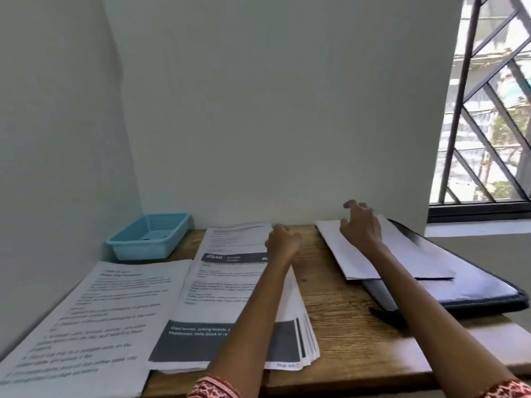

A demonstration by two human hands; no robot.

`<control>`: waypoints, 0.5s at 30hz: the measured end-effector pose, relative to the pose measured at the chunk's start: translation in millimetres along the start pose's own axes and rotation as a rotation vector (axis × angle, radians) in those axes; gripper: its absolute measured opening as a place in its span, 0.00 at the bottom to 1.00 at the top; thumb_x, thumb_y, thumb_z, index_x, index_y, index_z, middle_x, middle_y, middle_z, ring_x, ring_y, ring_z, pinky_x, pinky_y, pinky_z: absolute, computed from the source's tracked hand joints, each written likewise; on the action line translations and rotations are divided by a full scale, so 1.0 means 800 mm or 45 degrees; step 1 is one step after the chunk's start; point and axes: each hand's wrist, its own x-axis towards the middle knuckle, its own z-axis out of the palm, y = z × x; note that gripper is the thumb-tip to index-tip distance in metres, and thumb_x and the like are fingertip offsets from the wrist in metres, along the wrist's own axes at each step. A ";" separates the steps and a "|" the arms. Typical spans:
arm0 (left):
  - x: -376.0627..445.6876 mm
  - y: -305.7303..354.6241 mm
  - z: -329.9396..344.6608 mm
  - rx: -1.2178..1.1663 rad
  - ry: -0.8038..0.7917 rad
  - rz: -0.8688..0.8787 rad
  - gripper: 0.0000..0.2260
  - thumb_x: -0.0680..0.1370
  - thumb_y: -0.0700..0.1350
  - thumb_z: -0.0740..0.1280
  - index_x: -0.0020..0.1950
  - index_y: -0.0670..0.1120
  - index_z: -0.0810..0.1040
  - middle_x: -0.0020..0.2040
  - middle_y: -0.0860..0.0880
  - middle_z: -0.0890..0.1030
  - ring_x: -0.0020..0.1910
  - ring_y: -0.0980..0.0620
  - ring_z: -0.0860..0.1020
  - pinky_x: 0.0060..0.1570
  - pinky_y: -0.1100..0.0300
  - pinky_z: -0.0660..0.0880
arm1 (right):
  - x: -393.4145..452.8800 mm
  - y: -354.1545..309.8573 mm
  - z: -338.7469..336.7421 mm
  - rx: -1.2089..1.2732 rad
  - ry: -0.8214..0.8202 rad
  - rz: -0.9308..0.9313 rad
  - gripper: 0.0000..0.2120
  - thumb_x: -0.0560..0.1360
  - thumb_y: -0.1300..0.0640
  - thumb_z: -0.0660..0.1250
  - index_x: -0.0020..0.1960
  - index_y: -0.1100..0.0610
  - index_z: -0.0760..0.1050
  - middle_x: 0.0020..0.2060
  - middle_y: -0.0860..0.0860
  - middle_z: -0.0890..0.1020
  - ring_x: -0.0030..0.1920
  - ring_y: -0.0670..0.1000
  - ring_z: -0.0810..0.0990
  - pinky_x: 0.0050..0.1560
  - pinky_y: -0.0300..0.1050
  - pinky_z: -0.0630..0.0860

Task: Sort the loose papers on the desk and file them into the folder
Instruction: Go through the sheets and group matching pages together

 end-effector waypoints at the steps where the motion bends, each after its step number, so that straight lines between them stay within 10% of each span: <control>1: 0.001 -0.012 -0.021 0.057 0.050 -0.026 0.16 0.76 0.42 0.63 0.63 0.42 0.72 0.61 0.44 0.76 0.61 0.44 0.73 0.55 0.58 0.70 | -0.007 -0.012 0.009 0.060 -0.043 -0.042 0.19 0.76 0.63 0.62 0.67 0.60 0.68 0.61 0.61 0.74 0.62 0.60 0.71 0.57 0.50 0.69; 10: 0.021 -0.126 -0.156 0.426 0.299 -0.239 0.15 0.78 0.41 0.64 0.65 0.47 0.71 0.65 0.46 0.73 0.64 0.44 0.70 0.62 0.46 0.66 | -0.038 -0.072 0.130 0.334 -0.622 0.014 0.09 0.76 0.50 0.66 0.47 0.55 0.70 0.43 0.50 0.75 0.42 0.48 0.74 0.42 0.41 0.66; 15: 0.027 -0.155 -0.152 0.514 0.265 -0.331 0.18 0.78 0.49 0.63 0.67 0.47 0.68 0.66 0.46 0.72 0.66 0.45 0.68 0.65 0.50 0.61 | -0.036 -0.068 0.144 0.366 -0.641 -0.035 0.32 0.72 0.51 0.72 0.69 0.62 0.64 0.63 0.56 0.75 0.61 0.54 0.74 0.54 0.41 0.69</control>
